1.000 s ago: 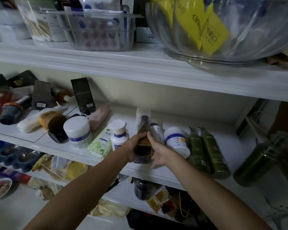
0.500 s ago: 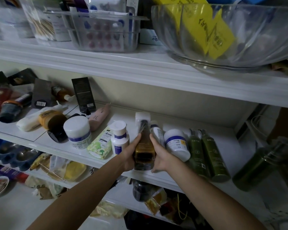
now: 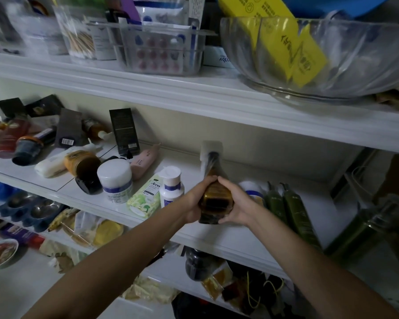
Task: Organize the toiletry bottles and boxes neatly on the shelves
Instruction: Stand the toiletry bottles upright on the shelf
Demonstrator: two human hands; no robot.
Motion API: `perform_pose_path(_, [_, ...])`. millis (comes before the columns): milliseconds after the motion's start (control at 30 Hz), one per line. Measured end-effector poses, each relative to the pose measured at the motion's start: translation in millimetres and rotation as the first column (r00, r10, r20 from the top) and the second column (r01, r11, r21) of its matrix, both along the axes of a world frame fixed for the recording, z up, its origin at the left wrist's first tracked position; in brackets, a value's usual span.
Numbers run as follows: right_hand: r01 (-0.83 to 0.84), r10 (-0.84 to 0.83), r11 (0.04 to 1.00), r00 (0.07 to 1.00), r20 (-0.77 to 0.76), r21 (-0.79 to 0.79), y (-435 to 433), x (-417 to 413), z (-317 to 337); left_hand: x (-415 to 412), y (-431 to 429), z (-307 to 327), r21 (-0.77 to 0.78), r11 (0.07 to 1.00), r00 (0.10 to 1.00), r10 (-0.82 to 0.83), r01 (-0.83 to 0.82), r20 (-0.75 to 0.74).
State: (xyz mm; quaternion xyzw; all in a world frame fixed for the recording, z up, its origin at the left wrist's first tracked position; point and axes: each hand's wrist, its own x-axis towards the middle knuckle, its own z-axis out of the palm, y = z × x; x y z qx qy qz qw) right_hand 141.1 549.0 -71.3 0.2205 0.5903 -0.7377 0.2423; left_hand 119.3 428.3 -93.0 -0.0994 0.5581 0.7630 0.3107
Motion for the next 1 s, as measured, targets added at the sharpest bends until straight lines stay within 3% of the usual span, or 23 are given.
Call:
perform_pose_path(267, [-0.024,0.015,0.988,0.998,0.058,0.152,19.2,25.1,22.2,28.7,16.1,25.6,0.034,0.996,0.996,-0.081,0.079,0.041])
perform_pose_path(400, [-0.003,-0.008,0.988,0.998,0.069,0.152,25.2,50.9,13.4,56.1,20.7,20.3,0.039,0.996,0.995,-0.080,0.078,0.058])
perform_pose_path(733, [0.043,-0.034,0.991,0.997,-0.073,0.124,21.2,86.0,42.9,91.2,15.1,59.2,0.028,0.996,0.996,-0.084,0.085,-0.040])
perform_pose_path(1000, [-0.039,0.063,0.989,0.984,-0.168,0.143,-8.8,83.6,93.0,92.5,-15.3,109.5,0.045,0.997,0.993,-0.055,0.060,-0.100])
